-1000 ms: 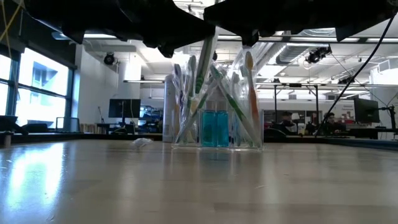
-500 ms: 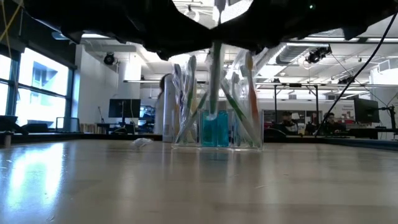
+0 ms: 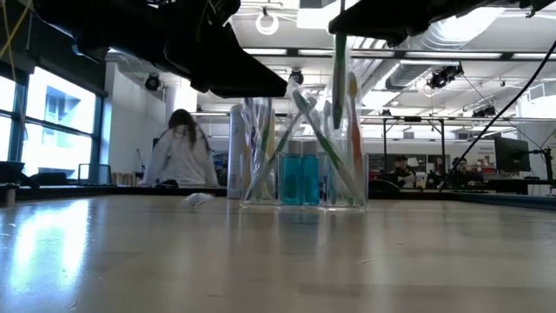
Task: Pick & Place toothbrushing station
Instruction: Put the green toothbrush into the right section of the transparent organizer
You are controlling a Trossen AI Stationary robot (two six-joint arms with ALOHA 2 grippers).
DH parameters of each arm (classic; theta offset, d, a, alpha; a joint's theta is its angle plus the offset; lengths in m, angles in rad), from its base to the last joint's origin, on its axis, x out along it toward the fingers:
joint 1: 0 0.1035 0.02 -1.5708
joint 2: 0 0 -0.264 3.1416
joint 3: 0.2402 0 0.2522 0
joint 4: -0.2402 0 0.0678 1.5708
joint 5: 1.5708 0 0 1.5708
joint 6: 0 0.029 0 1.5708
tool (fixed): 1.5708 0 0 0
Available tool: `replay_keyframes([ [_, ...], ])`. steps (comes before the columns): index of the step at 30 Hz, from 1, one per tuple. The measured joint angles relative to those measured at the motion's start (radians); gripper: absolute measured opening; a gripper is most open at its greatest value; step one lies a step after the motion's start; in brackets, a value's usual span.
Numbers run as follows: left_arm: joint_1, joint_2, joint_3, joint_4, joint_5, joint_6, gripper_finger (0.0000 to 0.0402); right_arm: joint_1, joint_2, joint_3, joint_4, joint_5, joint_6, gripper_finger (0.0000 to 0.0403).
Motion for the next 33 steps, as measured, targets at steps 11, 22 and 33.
replay_keyframes([
  [11,0.000,0.000,0.000,-0.009,0.007,-0.033,0.0165,0.060,-0.004,0.000,-0.115,0.187,0.036,0.0016],
  [22,0.000,0.000,0.000,-0.038,-0.026,0.074,0.0165,-0.037,-0.003,0.000,-0.118,0.290,0.008,0.0016],
  [33,0.000,0.000,0.000,-0.137,-0.028,0.006,0.0165,-0.174,0.022,0.000,-0.176,0.124,0.145,0.0016],
])
